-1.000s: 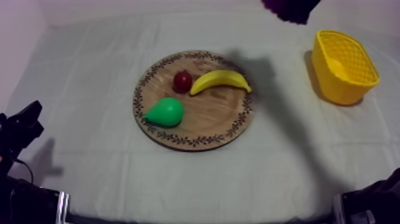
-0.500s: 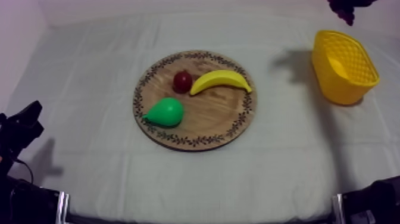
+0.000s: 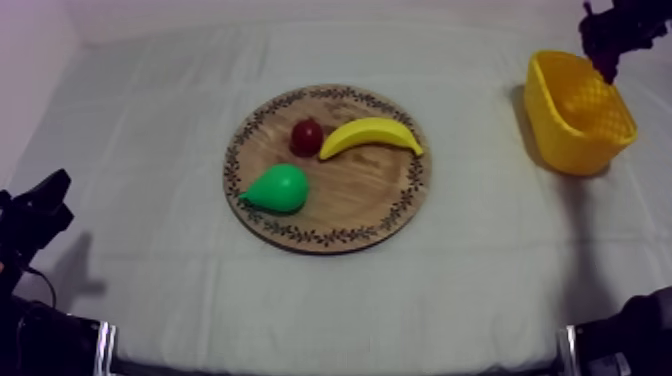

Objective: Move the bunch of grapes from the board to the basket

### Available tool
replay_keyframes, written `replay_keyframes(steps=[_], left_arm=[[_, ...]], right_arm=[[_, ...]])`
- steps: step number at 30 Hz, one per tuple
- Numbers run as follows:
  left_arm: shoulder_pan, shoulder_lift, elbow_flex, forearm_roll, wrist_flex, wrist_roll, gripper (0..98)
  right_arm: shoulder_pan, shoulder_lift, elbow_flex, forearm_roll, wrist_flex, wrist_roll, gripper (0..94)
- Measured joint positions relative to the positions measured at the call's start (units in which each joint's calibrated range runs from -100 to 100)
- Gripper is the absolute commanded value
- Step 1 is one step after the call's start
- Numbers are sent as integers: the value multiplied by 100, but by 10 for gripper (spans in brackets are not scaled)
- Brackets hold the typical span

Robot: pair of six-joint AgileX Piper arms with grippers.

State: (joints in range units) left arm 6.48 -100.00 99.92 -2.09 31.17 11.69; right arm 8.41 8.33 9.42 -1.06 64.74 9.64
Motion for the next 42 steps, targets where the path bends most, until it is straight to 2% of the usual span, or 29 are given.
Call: replay_keyframes(steps=[4, 11, 14, 18, 21, 25, 31, 42], left_arm=[[0, 0, 0, 0, 0, 0, 1], [0, 0, 0, 0, 0, 0, 1], [0, 0, 0, 0, 0, 0, 1], [0, 0, 0, 0, 0, 0, 1], [0, 0, 0, 0, 0, 0, 1], [0, 0, 0, 0, 0, 0, 1], [0, 0, 0, 0, 0, 0, 1], [0, 0, 0, 0, 0, 0, 1]], right_arm=[[0, 416, -36, -23, 337, -71, 434], [27, 1115, -110, -34, 363, -193, 465], [53, 1326, -203, -45, 211, -140, 542], [81, 1495, -217, -107, 165, 7, 704], [99, 1493, -129, -122, -73, 99, 741], [130, 1341, -40, -148, -366, 146, 729], [212, 755, 169, -208, -878, 240, 646], [273, -1401, 1537, -313, -2189, 528, 535]])
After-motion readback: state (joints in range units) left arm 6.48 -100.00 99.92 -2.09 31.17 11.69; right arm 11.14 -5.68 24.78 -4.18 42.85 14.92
